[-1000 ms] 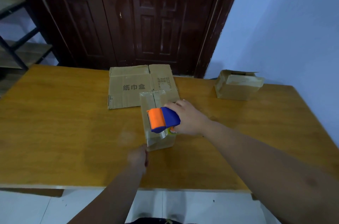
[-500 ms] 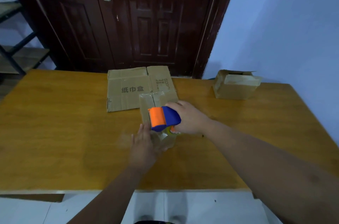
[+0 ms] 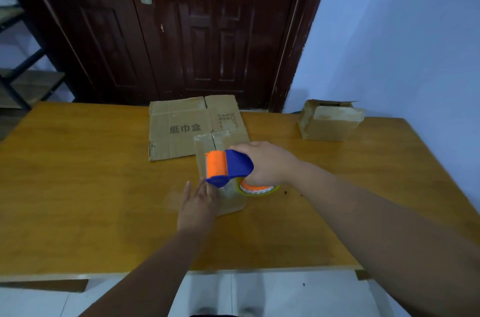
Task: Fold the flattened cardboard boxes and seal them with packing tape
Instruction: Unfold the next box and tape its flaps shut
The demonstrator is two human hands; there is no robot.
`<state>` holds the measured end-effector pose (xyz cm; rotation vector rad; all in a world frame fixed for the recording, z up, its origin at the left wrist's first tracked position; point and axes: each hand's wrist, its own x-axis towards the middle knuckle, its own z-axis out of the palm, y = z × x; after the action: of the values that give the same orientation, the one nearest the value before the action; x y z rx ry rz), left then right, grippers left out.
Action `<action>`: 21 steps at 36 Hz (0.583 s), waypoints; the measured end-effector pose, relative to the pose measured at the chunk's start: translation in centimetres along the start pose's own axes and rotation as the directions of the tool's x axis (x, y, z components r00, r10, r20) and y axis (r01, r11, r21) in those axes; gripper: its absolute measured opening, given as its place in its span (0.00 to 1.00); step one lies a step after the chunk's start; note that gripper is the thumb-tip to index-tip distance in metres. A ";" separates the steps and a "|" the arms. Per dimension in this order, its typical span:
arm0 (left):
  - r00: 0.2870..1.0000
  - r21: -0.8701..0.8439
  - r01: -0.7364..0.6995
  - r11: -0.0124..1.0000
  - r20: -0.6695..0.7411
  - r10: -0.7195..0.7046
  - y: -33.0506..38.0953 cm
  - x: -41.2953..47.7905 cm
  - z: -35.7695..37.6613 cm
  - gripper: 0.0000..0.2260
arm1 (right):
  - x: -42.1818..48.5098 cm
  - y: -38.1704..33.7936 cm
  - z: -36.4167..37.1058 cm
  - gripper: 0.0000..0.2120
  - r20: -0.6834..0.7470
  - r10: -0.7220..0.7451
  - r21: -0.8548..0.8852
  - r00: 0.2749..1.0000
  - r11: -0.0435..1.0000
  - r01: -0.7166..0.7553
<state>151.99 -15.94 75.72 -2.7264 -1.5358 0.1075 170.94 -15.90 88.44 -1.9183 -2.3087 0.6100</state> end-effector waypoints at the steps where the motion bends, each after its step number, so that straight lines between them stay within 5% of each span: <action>1: 1.000 0.007 -0.012 1.000 -0.008 0.012 0.0 -0.1 0.0 0.28 | 0.0 -0.1 -0.1 0.33 0.018 0.003 -0.010 1.000 1.000 -0.003; 10: 0.988 -0.115 -0.052 0.992 -0.150 0.035 -0.1 -1.1 0.3 0.29 | -0.8 1.8 0.0 0.32 0.090 0.003 -0.014 0.996 1.000 -0.002; 21: 0.994 -0.118 -0.069 0.991 -0.098 0.057 -0.3 -1.8 1.0 0.35 | -1.0 4.1 0.3 0.34 0.118 0.021 -0.034 0.993 0.999 -0.017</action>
<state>150.77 -17.31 74.87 -2.8272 -1.4793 -0.1164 174.84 -16.37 86.98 -1.9715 -2.3880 0.7103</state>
